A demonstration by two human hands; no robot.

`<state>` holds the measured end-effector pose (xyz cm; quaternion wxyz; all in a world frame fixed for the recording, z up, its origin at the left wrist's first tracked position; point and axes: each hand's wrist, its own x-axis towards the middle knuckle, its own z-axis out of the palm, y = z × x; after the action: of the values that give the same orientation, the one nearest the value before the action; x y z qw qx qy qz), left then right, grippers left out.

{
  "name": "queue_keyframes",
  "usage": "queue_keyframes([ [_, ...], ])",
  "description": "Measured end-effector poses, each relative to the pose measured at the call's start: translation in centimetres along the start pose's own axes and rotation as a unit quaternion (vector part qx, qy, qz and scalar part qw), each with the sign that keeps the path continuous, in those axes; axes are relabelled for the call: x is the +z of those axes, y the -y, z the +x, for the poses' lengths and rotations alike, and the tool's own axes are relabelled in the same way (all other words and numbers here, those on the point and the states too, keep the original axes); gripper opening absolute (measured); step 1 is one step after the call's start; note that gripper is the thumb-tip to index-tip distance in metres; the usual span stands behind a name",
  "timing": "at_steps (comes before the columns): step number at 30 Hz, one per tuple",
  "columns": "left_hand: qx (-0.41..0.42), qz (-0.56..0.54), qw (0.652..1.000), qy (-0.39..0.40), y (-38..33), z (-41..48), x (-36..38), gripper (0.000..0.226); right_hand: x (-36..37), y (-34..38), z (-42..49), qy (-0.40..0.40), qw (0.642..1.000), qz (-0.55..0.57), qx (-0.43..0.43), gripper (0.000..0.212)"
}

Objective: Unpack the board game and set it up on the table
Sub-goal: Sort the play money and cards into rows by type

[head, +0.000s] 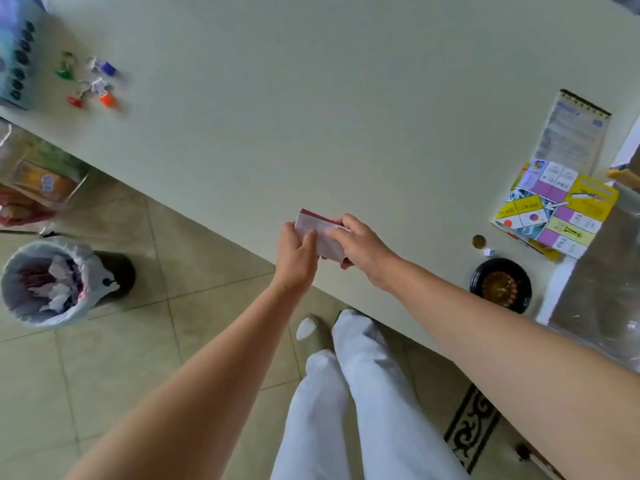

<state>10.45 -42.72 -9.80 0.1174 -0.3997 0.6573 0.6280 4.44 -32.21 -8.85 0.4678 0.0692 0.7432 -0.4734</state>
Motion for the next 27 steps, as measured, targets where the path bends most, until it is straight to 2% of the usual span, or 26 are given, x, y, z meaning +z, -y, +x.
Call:
queue_keyframes([
  [2, -0.018, 0.0, 1.0, 0.009, -0.4, 0.2, -0.8, 0.02, 0.1, 0.6, 0.5, 0.006, 1.0, -0.008, -0.006, 0.013],
  [4, -0.032, -0.002, 0.999, -0.011, -0.7, 1.0, -2.0, 0.031, 0.6, 1.2, 1.7, 0.044, 0.999, -0.021, 0.001, 0.014],
  [9, -0.053, 0.0, 0.998, -0.024, -2.3, 3.9, -3.9, 0.024, -0.9, 3.6, 4.3, 0.112, 0.984, -0.135, -0.003, 0.013],
  [12, -0.082, -0.057, 0.995, -0.001, -4.1, 5.6, -3.5, 0.023, -2.2, 5.5, 5.9, 0.083, 0.995, -0.059, 0.008, 0.015],
  [14, -0.118, -0.085, 0.989, 0.034, -5.2, 6.5, -3.3, 0.012, -2.4, 6.6, 7.1, 0.053, 0.998, -0.004, 0.021, 0.021],
  [17, -0.131, -0.104, 0.985, 0.04, -6.1, 8.1, -3.8, 0.014, -1.7, 8.1, 8.7, 0.059, 0.998, 0.001, 0.031, 0.023],
  [21, -0.114, -0.025, 0.993, 0.018, -5.9, 10.5, -6.4, 0.024, 0.0, 10.0, 10.6, 0.056, 0.997, -0.036, 0.037, 0.022],
  [24, -0.097, 0.056, 0.992, 0.051, -5.8, 12.8, -8.7, 0.02, 1.3, 11.4, 12.4, 0.022, 0.998, -0.016, 0.055, 0.027],
  [27, -0.079, 0.112, 0.988, 0.077, -6.3, 15.3, -11.1, 0.015, 2.9, 12.6, 14.4, 0.001, 0.997, -0.026, 0.076, 0.022],
])
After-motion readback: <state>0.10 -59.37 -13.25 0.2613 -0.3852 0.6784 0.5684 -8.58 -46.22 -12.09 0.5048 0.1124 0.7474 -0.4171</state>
